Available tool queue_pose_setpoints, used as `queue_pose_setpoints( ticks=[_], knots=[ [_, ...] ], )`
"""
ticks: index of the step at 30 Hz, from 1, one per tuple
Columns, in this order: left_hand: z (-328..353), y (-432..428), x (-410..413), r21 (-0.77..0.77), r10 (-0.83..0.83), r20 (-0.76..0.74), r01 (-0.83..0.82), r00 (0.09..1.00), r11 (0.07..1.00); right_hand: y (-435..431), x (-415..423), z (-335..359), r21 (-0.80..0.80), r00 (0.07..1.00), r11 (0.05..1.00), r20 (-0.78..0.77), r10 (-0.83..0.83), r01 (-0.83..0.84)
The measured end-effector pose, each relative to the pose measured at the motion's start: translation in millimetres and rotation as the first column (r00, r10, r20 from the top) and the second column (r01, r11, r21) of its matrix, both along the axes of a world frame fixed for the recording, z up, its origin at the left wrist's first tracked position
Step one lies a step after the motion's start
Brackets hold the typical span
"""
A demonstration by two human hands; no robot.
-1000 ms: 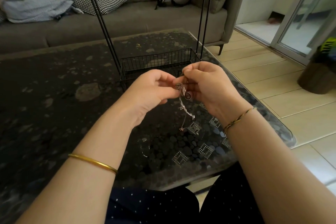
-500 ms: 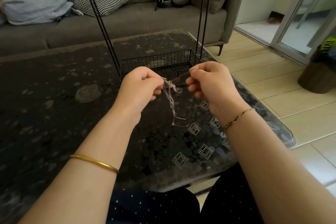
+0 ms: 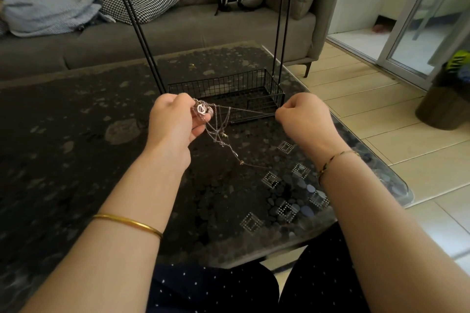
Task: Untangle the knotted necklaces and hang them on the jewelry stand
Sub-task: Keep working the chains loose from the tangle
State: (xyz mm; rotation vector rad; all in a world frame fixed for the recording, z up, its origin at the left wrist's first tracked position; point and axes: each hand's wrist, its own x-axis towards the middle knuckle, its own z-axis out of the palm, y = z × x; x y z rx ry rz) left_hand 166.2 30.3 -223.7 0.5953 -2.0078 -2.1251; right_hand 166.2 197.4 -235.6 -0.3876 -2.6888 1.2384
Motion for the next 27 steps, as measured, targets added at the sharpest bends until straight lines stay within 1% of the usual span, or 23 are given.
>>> queue_pose_setpoints(
  ticks=[5, 7, 9, 12, 14, 16, 18, 21, 23, 25, 27],
  knots=[
    [2, 1, 0, 0.036, 0.064, -0.042, -0.062, 0.997, 0.997, 1, -1, 0, 0.161, 0.999, 0.987, 0.052, -0.004, -0.004],
    [2, 1, 0, 0.028, 0.076, -0.042, -0.075, 0.996, 0.997, 1, -1, 1, 0.213, 0.995, 0.977, 0.101, 0.009, -0.03],
    [2, 1, 0, 0.007, 0.1, -0.053, -0.099, 0.994, 0.995, 1, 0, 0, 0.231, 0.988, 0.97, 0.149, 0.039, -0.074],
    [1, 0, 1, -0.022, 0.105, -0.074, -0.107, 0.992, 0.994, 3, -4, -3, 0.214, 0.98, 0.971, 0.188, 0.071, -0.111],
    [1, 0, 2, -0.061, 0.064, -0.095, -0.07, 0.993, 0.996, 3, -6, -4, 0.218, 0.945, 0.957, 0.304, 0.12, -0.192],
    [3, 1, 5, -0.084, -0.027, -0.105, 0.018, 0.994, 0.996, 0, -5, -3, 0.255, 0.873, 0.91, 0.45, 0.189, -0.328],
    [6, 4, 8, -0.093, -0.136, -0.11, 0.126, 0.985, 0.988, -3, -3, -1, 0.264, 0.826, 0.871, 0.51, 0.24, -0.415],
    [9, 9, 12, -0.096, -0.252, -0.123, 0.241, 0.96, 0.966, -6, -2, 2, 0.301, 0.803, 0.837, 0.544, 0.243, -0.458],
    [11, 10, 14, -0.06, -0.308, -0.126, 0.303, 0.943, 0.951, -8, -2, 2, 0.279, 0.813, 0.84, 0.51, 0.282, -0.466],
    [12, 10, 14, -0.007, -0.342, -0.125, 0.344, 0.932, 0.939, -8, -1, 1, 0.143, 0.839, 0.889, 0.424, 0.342, -0.435],
    [13, 9, 13, 0.043, -0.36, -0.134, 0.369, 0.923, 0.929, -9, 2, 2, -0.014, 0.865, 0.93, 0.362, 0.348, -0.368]
  ],
)
